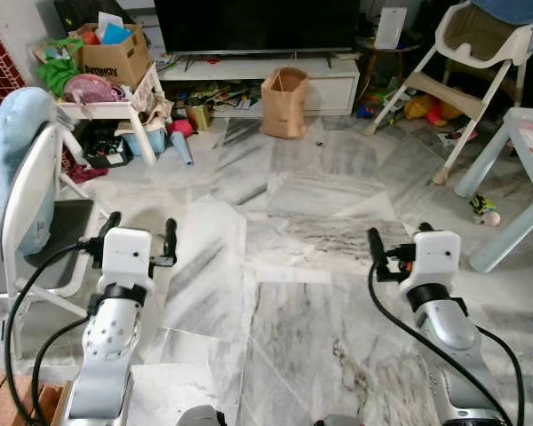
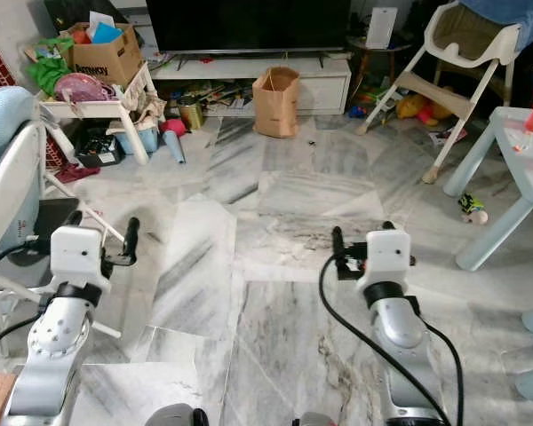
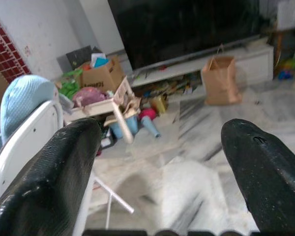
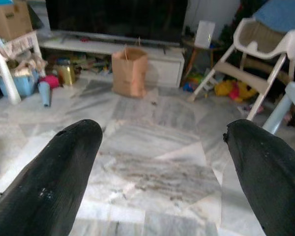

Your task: Restocking fridge

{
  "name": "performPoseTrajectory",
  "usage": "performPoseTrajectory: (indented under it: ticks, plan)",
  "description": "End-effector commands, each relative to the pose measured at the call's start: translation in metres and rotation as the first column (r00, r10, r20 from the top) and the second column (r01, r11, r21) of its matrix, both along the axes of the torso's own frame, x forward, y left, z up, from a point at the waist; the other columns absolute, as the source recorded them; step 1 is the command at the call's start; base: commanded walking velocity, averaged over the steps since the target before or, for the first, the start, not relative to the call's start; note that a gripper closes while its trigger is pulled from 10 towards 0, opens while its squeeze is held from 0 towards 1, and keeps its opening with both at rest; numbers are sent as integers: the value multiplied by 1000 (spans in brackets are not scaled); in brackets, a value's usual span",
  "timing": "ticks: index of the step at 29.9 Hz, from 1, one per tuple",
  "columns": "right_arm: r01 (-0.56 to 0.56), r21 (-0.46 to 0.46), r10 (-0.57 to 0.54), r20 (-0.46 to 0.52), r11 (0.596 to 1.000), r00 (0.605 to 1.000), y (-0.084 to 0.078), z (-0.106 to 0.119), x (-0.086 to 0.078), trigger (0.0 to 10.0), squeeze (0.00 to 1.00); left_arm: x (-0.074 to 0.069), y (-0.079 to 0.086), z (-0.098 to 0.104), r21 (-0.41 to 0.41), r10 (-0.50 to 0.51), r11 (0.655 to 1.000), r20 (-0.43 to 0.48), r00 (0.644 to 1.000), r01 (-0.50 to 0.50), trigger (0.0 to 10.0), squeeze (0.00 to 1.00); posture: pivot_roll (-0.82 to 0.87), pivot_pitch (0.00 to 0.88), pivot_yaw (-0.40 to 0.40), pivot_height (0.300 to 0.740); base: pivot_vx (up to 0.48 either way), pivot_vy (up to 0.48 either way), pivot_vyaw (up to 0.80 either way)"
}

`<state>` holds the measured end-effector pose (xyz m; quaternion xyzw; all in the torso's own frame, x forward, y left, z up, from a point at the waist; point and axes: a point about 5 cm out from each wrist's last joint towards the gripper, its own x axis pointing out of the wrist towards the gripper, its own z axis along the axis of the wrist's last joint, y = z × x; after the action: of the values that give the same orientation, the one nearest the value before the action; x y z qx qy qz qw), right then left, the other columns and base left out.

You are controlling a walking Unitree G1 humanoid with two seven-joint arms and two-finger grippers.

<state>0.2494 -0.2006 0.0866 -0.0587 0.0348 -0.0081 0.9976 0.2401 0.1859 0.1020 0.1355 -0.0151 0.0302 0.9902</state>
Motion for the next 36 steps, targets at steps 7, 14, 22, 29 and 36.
performPoseTrajectory:
  ticks: [7, 14, 22, 29, 36]
  plan:
    - [-7, 47, 8, -10, 999, 1000, 12, -2, -11, 10000, 0, 3, 16, -19, -24, 0, 1000, -86, 996, -2, 10000, 0, 9, 0, 79, 740, 0, 0, 0]
    - [-13, 66, 15, -27, 998, 1000, 13, -4, -7, 10000, 0, 9, -6, -18, -43, -67, 997, -69, 995, 64, 10000, 0, 17, 0, 57, 740, 0, 0, 0]
    - [-102, 62, 103, -19, 993, 995, 26, 2, -16, 10000, 0, -5, 0, -17, -76, -36, 997, -66, 997, 31, 10000, 0, 35, 0, 45, 740, 0, 0, 0]
    - [-113, 43, 113, 11, 993, 994, 31, 10, -1, 10000, 0, 2, -2, -8, -88, -38, 996, -30, 999, 35, 10000, 0, 44, 7, 37, 740, 0, 0, 58]
    - [-128, 17, 128, -1, 992, 992, 30, 10, -5, 10000, 0, 2, -6, -13, -100, -38, 994, -54, 998, 33, 10000, 0, 26, 36, 29, 740, 0, 0, 758]
